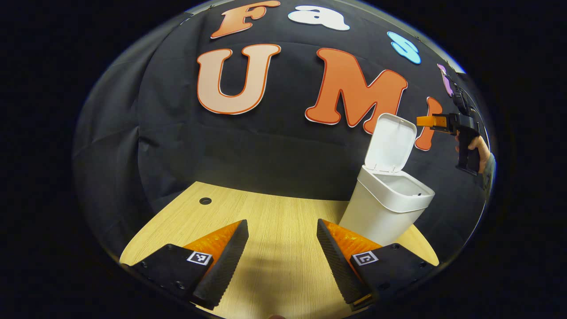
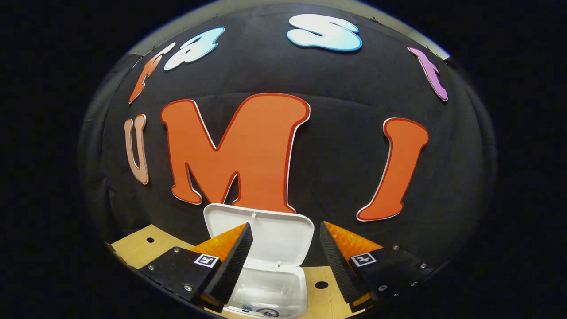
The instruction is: Press the lid of the desktop garbage bin to open it, pick up the crumpled paper on the desktop and throw it into the bin, then pick up the pop can on the desktop and drop it into the bin, and finally close the garbage bin lid.
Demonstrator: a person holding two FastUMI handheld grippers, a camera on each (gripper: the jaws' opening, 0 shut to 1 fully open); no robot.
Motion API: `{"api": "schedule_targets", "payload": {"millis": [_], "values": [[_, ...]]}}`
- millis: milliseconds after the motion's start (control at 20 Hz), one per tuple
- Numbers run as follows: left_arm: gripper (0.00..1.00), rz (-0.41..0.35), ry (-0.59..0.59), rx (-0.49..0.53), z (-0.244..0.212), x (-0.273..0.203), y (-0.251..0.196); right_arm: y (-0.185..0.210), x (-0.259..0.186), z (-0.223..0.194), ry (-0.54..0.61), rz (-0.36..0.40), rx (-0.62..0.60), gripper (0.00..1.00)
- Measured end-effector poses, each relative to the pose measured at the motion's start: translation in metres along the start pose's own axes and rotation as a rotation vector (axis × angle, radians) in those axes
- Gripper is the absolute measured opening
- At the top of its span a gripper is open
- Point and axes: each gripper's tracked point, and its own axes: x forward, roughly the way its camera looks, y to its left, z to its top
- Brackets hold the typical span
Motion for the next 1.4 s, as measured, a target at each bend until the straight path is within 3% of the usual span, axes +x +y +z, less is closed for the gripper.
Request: {"api": "schedule_targets", "payload": {"millis": [250, 850, 1300, 1400], "values": [[0.99, 0.006, 0.014, -0.016, -0.005, 0.003, 0.012, 0.005, 0.026, 0.024, -0.021, 0.009, 0.017, 0.92], [0.99, 0.048, 0.045, -0.053, -0.015, 0.007, 0.031, 0.022, 0.072, 0.008, 0.038, 0.054, 0.115, 0.92], [0.99, 0.028, 0.044, -0.041, -0.013, 0.0, 0.019, 0.03, 0.025, -0.02, 0.155, 0.138, 0.105, 0.91], [0.99, 0.025, 0.045, -0.035, -0.012, -0.001, 0.017, 0.032, 0.008, -0.038, 0.178, 0.16, 0.045, 0.91]]}}
